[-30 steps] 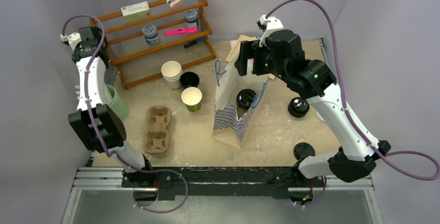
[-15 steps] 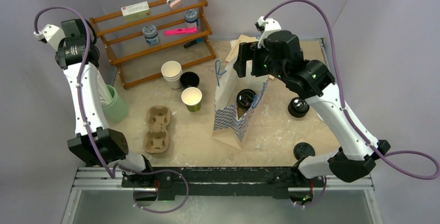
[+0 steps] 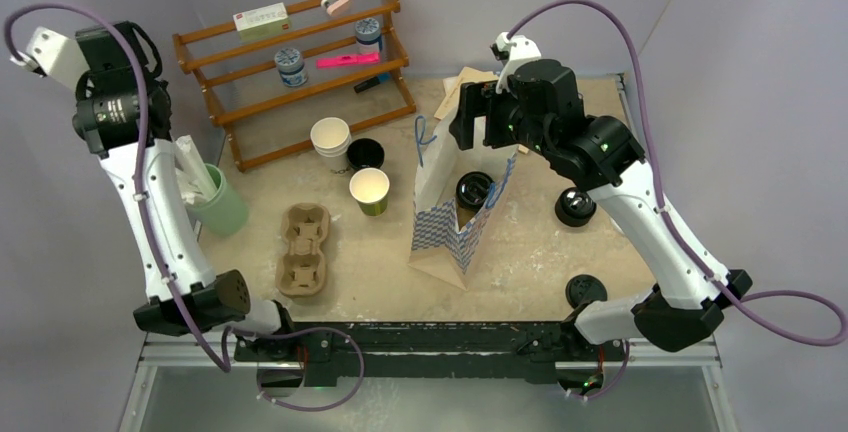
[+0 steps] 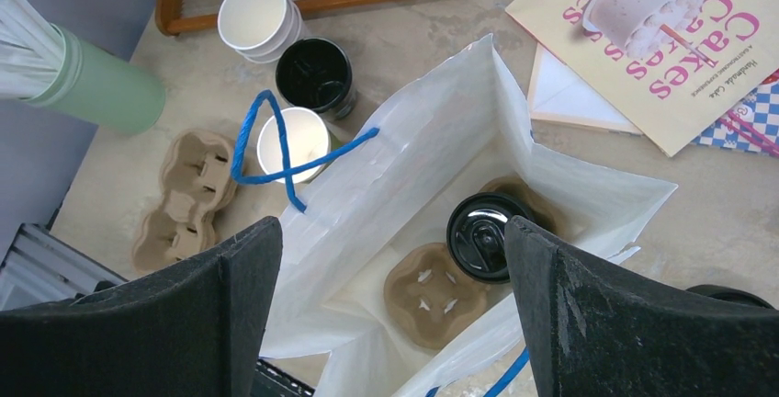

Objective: Pack the takeout coffee

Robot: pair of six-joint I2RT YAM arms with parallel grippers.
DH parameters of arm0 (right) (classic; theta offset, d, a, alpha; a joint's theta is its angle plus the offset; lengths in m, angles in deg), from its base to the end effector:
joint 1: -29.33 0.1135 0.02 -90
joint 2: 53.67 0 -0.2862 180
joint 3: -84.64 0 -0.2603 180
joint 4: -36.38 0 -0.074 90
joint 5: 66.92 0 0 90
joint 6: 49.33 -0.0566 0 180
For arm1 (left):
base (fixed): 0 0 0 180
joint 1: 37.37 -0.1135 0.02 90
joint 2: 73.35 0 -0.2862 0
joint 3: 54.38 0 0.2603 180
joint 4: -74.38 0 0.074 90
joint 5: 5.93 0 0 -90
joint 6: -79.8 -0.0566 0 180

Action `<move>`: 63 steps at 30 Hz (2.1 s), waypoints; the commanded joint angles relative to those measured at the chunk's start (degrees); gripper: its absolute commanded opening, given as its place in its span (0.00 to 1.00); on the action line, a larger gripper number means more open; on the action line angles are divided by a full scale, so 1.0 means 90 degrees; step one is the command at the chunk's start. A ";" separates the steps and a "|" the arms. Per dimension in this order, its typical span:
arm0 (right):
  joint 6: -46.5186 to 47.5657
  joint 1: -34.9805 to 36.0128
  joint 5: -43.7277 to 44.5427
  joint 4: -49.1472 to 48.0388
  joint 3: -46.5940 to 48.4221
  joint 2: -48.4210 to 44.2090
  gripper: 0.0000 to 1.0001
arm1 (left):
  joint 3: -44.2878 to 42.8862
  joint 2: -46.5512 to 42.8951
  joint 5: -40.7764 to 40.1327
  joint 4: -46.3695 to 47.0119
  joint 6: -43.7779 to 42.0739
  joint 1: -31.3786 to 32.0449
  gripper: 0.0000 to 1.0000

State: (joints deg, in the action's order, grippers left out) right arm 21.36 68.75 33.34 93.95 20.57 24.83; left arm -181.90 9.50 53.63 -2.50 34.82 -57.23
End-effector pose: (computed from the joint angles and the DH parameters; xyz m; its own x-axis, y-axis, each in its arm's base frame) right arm 0.2315 0.1773 0.5075 -0.4149 0.0801 -0.9063 -0.3798 0.8899 0.2526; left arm 0.2474 0.1198 0.5150 0.1380 -0.5986 -0.7891 -0.8466 0.3422 -0.4076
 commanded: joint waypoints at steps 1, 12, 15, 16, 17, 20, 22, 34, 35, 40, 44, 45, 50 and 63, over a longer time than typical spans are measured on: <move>-0.0013 -0.0013 -0.0115 -0.0185 0.0098 -0.0063 0.91 | -0.0830 -0.0322 0.0801 0.0423 -0.0095 -0.0030 0.00; -0.0158 -0.0005 0.0005 -0.0108 0.0115 -0.0415 0.91 | -0.1424 -0.0343 0.4590 0.2599 0.0294 -0.0030 0.00; -0.0191 -0.0013 0.0255 -0.0116 0.0091 -0.0560 0.91 | -0.1349 -0.0303 0.5780 0.3678 0.0800 -0.0028 0.00; -0.0192 -0.0014 0.0368 -0.0121 0.0066 -0.0627 0.91 | -0.1330 -0.0289 0.6089 0.4025 0.0996 -0.0026 0.00; -0.0202 -0.0011 0.0557 -0.0124 0.0033 -0.0698 0.91 | -0.1321 -0.0265 0.6354 0.4383 0.1213 -0.0016 0.00; -0.0251 -0.0015 0.1336 -0.0206 -0.0171 -0.0949 0.92 | -0.1336 -0.0140 0.6972 0.5256 0.1845 0.0157 0.00; -0.0272 -0.0014 0.1958 -0.0323 -0.0379 -0.1141 0.93 | -0.1389 -0.0036 0.7105 0.5552 0.1941 0.0553 0.00; 0.0054 -0.0015 0.3342 -0.0646 -0.0738 -0.1601 0.95 | -0.1001 0.0489 0.6696 0.6279 0.1357 0.4222 0.00; 0.0056 -0.0007 0.3409 -0.0658 -0.0770 -0.1632 0.95 | -0.1010 0.0508 0.6629 0.6055 0.1179 0.4371 0.00; 0.0018 -0.0013 0.3600 -0.0734 -0.0876 -0.1779 0.95 | -0.0691 0.0365 0.6572 0.5455 0.0653 0.4595 0.00; 0.0125 -0.0015 0.3673 -0.0872 -0.0989 -0.1852 0.95 | -0.0090 0.0218 0.6949 0.5395 0.0663 0.4837 0.00; 0.0186 -0.0012 0.3681 -0.0941 -0.1006 -0.1854 0.95 | 0.0106 0.0144 0.6967 0.5317 0.0570 0.4925 0.00; 0.0291 -0.0014 0.3732 -0.1128 -0.1000 -0.1823 0.95 | 0.0935 -0.0157 0.6764 0.4893 0.0125 0.5298 0.00; 0.0487 -0.0017 0.3652 -0.1369 -0.1257 -0.1958 0.95 | 0.1428 -0.0205 0.5692 0.3169 -0.1053 0.6383 0.00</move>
State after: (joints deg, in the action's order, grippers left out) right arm 24.77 68.73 64.57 83.87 9.84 8.46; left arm -169.77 8.71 108.01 28.85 29.40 -3.55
